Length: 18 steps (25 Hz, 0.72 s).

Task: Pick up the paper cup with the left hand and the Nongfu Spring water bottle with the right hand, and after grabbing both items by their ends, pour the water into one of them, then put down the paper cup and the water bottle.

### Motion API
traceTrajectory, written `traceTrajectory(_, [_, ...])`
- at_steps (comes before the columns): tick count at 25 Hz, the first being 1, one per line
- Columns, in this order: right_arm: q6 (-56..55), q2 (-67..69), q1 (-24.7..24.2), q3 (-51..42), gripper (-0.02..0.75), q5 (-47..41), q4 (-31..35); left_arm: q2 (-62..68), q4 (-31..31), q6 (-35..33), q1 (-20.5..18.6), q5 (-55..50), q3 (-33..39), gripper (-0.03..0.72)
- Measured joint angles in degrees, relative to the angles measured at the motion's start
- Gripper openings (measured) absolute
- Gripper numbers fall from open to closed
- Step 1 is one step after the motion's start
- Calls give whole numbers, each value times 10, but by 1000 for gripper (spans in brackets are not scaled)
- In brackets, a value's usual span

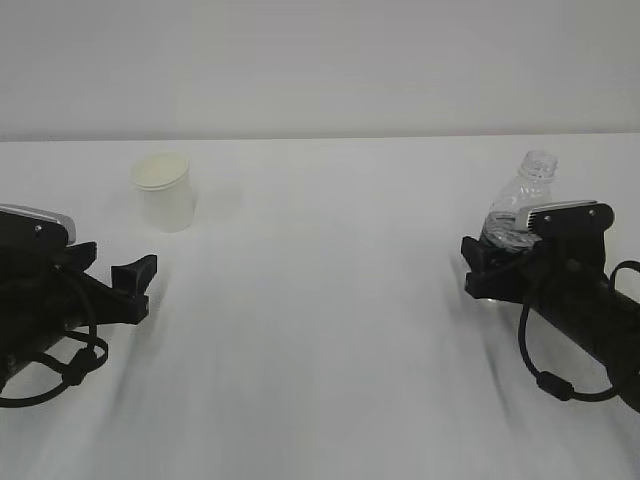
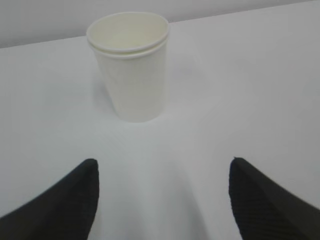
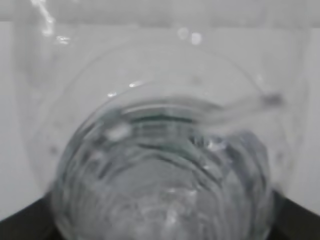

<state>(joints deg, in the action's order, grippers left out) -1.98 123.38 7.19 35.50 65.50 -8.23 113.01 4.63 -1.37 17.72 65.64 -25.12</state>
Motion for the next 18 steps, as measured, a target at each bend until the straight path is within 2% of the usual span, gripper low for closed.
traceTrajectory(4, [5,-11,0,-5,501,-9,-5,18,1,0,0,0,-10,586])
traceTrajectory(18, [34,-68,0,-9,501,-13,-10,74,12,0,0,0,-117,586])
